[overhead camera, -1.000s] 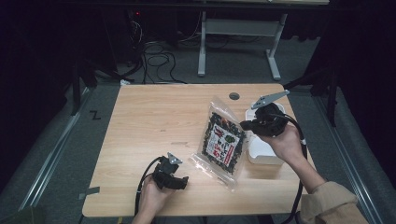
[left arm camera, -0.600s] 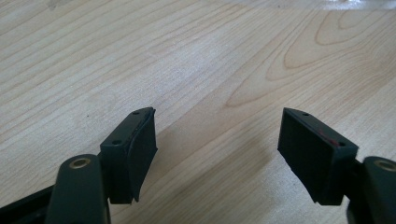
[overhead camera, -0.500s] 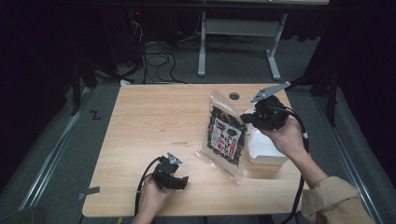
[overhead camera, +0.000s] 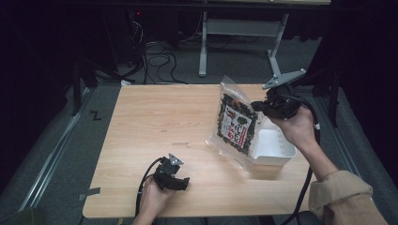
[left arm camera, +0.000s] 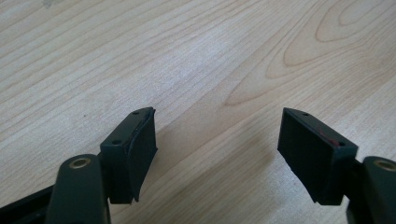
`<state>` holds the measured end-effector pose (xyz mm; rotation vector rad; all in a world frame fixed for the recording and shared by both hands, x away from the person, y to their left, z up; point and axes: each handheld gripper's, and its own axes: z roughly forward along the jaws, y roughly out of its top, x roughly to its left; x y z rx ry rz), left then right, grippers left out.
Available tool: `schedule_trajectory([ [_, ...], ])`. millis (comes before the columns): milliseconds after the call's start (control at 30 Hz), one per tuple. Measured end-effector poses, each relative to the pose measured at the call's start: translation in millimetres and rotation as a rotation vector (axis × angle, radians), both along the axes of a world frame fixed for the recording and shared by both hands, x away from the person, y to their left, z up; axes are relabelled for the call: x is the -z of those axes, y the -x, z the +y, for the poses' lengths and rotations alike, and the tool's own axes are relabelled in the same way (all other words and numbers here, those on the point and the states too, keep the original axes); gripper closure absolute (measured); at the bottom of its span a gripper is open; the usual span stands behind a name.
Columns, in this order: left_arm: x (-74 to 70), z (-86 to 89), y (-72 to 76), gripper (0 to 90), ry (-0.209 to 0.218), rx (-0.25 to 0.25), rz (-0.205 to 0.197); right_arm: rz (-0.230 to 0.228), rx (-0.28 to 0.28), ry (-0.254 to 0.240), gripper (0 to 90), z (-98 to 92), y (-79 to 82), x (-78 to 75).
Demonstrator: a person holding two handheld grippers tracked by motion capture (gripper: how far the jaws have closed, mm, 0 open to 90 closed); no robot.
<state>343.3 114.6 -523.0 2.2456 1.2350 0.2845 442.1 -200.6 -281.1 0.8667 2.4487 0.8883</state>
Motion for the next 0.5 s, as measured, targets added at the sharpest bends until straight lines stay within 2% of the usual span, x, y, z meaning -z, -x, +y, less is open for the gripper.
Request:
schedule_trajectory([
  [300,0.5,-0.3,-0.1,28.5,-0.002,0.003,0.004,-0.026,0.05,0.011,90.0,-9.1,-7.6,-9.6],
  [500,0.9,-0.7,0.1,28.5,-0.005,0.005,0.004,-0.042,0.078,-0.009,90.0,-14.0,-12.2,-15.1],
])
